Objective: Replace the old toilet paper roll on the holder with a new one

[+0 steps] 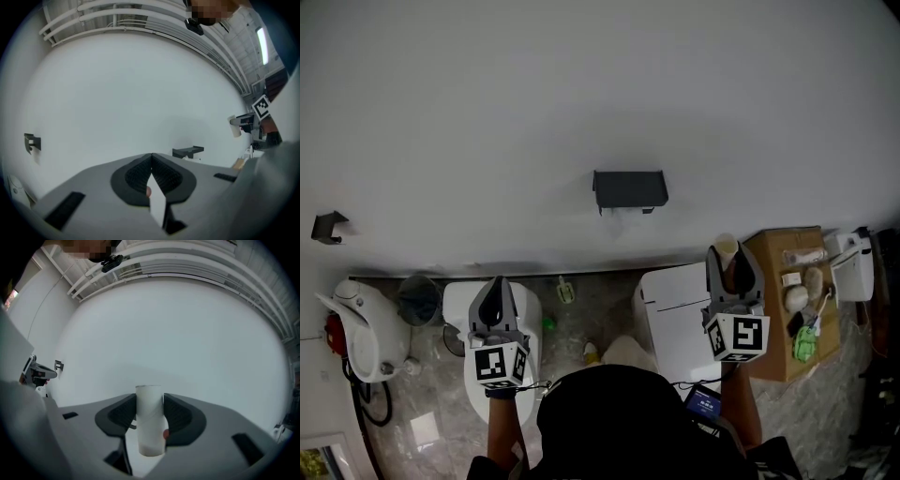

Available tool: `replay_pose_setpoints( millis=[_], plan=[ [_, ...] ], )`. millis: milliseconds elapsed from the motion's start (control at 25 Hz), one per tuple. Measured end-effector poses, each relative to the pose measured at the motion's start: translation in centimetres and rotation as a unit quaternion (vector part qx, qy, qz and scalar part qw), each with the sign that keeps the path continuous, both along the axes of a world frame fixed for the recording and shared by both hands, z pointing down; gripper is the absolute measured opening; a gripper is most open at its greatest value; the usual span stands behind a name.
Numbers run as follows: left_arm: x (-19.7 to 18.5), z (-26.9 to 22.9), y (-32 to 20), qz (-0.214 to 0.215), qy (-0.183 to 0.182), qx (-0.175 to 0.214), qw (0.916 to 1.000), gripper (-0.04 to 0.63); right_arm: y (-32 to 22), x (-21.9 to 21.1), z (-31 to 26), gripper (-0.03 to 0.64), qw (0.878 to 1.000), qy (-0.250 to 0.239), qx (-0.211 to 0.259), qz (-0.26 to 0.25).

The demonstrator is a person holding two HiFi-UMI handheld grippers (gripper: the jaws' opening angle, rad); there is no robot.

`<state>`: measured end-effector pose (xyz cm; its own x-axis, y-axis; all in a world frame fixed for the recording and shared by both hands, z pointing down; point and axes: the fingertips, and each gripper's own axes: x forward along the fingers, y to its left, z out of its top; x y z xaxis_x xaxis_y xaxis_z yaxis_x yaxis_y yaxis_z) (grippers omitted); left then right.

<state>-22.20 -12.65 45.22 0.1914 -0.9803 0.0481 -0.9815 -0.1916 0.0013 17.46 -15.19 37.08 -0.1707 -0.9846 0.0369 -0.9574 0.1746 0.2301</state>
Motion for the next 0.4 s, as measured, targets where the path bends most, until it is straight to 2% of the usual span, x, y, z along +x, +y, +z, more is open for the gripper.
replay_pose_setpoints(
  millis=[80,200,400],
  plan=[
    [-0.2,0.0,0.3,-0.002,-0.01,-0.006,0.9999,0.012,-0.3,-0.3,-0.1,0.179,1.0,-0.003,0.0,-0.002],
    [-0.6,-0.1,0.4,-0.002,-0.007,0.002,1.0,0.012,-0.4,-1.0,-0.2,0.179,1.0,-0.001,0.003,-0.007],
    [-0.7,0.6,-0.1,-0.004,0.002,-0.027,0.9996,0.012,-1.9,-2.7,-0.4,0.179,1.0,0.001,0.013,-0.025]
  ],
)
